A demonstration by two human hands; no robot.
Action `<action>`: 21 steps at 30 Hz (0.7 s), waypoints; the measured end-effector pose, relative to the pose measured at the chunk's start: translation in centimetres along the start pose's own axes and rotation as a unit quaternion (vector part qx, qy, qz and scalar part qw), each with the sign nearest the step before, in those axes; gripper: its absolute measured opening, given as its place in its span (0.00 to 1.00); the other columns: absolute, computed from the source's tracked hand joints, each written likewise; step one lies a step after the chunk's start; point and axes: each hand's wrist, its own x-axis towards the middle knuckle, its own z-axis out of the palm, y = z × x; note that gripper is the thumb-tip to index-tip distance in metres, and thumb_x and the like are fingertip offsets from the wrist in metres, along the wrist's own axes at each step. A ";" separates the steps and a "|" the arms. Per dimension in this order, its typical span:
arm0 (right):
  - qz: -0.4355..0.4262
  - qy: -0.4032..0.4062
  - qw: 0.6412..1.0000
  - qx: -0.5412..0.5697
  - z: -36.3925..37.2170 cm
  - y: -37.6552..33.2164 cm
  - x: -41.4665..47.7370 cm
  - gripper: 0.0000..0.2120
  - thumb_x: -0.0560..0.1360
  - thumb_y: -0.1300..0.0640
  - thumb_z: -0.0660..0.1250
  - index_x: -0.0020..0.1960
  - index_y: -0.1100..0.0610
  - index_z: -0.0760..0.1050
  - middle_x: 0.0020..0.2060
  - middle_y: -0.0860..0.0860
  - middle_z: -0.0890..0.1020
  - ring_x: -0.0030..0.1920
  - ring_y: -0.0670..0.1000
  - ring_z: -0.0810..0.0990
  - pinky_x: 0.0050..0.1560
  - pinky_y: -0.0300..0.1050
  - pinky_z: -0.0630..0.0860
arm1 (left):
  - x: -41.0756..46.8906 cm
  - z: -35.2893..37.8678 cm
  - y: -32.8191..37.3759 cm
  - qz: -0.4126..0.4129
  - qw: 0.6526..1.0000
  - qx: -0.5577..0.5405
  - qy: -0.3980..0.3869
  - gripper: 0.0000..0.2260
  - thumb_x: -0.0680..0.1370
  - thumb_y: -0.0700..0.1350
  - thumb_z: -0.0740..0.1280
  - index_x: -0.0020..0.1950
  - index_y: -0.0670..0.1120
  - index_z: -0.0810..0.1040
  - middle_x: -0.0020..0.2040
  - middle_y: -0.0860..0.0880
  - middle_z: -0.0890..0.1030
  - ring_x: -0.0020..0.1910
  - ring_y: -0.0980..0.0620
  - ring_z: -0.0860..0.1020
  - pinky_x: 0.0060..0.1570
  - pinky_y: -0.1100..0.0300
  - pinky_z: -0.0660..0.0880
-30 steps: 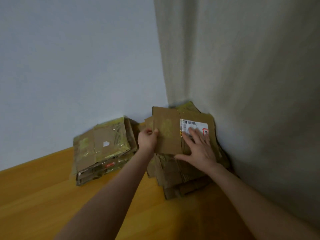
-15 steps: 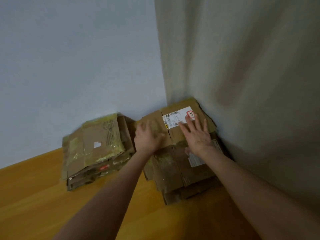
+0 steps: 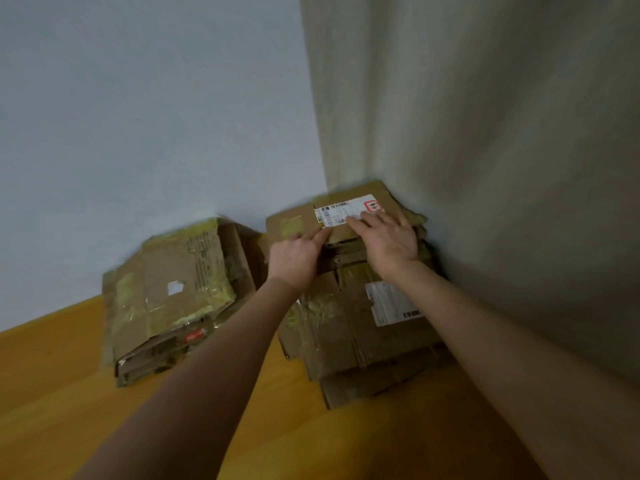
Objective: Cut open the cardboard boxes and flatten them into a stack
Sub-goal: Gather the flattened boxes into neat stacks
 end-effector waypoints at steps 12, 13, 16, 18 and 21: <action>0.030 -0.048 0.922 0.383 -3.8 0.2 -6.9 0.28 0.70 0.38 0.68 0.66 0.48 0.74 0.68 0.50 0.74 0.69 0.53 0.69 0.68 0.52 0.66 | -11.0 -1.6 4.0 0.042 0.995 -0.047 0.082 0.22 0.82 0.49 0.59 0.77 0.54 0.62 0.74 0.53 0.67 0.70 0.44 0.71 0.51 0.52 0.77; 0.056 -0.030 0.940 0.335 -3.1 0.1 -7.7 0.24 0.73 0.42 0.68 0.66 0.49 0.74 0.66 0.52 0.74 0.67 0.54 0.71 0.66 0.52 0.68 | -12.3 -0.7 5.1 0.053 0.994 -0.059 0.073 0.23 0.81 0.51 0.62 0.76 0.54 0.64 0.73 0.52 0.69 0.69 0.44 0.72 0.52 0.51 0.78; 0.153 -0.076 0.958 0.229 0.0 0.6 -10.2 0.29 0.74 0.45 0.67 0.72 0.50 0.64 0.70 0.53 0.65 0.69 0.56 0.65 0.67 0.53 0.67 | -14.1 1.8 7.1 0.044 0.992 -0.105 -0.048 0.30 0.79 0.59 0.61 0.78 0.55 0.56 0.78 0.49 0.59 0.75 0.44 0.60 0.71 0.46 0.62; 0.193 -0.104 0.955 0.198 1.6 1.4 -11.1 0.38 0.72 0.41 0.69 0.75 0.50 0.55 0.74 0.55 0.57 0.72 0.58 0.59 0.70 0.58 0.63 | -14.2 2.5 6.6 -0.035 0.982 -0.172 -0.069 0.35 0.76 0.65 0.61 0.79 0.55 0.52 0.79 0.49 0.53 0.76 0.46 0.55 0.75 0.47 0.56; 0.249 -0.084 0.938 0.226 2.9 2.5 -10.9 0.52 0.66 0.36 0.72 0.77 0.52 0.46 0.76 0.58 0.50 0.75 0.62 0.53 0.71 0.63 0.58 | -13.0 2.4 4.5 -0.263 0.885 -0.383 -0.008 0.41 0.73 0.59 0.70 0.79 0.50 0.52 0.78 0.46 0.54 0.75 0.43 0.59 0.71 0.47 0.65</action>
